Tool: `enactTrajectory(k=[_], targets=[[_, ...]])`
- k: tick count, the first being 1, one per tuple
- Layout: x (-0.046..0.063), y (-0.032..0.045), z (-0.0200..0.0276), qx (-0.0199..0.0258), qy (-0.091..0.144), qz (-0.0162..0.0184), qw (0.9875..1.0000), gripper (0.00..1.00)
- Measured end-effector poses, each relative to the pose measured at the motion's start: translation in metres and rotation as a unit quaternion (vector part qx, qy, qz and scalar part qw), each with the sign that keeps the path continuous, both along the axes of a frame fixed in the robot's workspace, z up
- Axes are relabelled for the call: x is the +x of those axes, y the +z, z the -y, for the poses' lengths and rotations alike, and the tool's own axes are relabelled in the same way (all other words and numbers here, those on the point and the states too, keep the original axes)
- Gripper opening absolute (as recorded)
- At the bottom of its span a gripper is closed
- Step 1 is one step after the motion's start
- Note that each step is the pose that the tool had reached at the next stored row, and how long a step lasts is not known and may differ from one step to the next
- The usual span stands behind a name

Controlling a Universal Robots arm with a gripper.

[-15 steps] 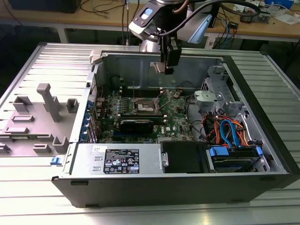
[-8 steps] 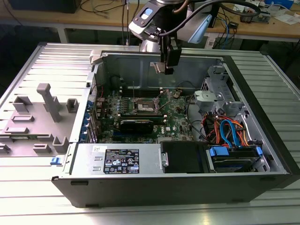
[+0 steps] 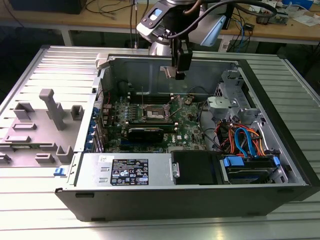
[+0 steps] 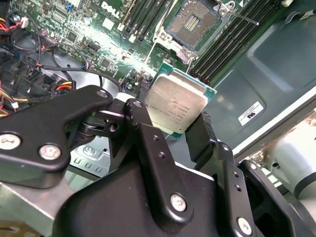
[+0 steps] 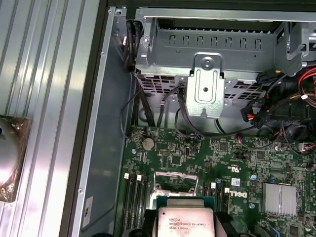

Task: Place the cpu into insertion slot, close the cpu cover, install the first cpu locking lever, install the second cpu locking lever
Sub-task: 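Place the cpu into insertion slot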

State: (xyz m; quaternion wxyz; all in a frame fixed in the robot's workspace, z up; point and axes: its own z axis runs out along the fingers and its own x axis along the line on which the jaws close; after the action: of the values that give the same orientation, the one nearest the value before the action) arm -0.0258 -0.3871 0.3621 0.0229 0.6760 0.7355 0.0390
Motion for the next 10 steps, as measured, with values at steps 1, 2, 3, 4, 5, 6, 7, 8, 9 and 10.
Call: enactTrajectory(k=[1, 2, 3, 4, 5, 6, 7, 8, 9, 10], targets=[[0.0, -0.0001, 0.0003, 0.0, -0.006, 0.0, 1.0, 0.54], [0.0, -0.0003, 0.0004, 0.0, -0.012, 0.0, 0.9999, 0.54], [-0.0005, -0.0006, 0.0008, 0.0002, -0.015, 0.0001, 0.9999, 0.54], [-0.0013, -0.0008, 0.001, 0.0001, -0.016, 0.0001, 0.9999, 0.54], [-0.0023, -0.0009, 0.0012, 0.0, -0.016, 0.0, 0.9999, 0.54], [-0.003, -0.001, 0.0013, 0.0001, -0.017, 0.0001, 0.9999, 0.54], [-0.0039, -0.001, 0.0013, 0.0, -0.018, 0.0, 0.9998, 0.54], [-0.0042, -0.001, 0.0013, 0.0, -0.019, 0.0, 0.9998, 0.54], [-0.0044, -0.001, 0.0014, 0.0001, -0.019, 0.0, 0.9998, 0.54], [-0.0044, -0.001, 0.0014, 0.0001, -0.02, 0.0, 0.9998, 0.54]])
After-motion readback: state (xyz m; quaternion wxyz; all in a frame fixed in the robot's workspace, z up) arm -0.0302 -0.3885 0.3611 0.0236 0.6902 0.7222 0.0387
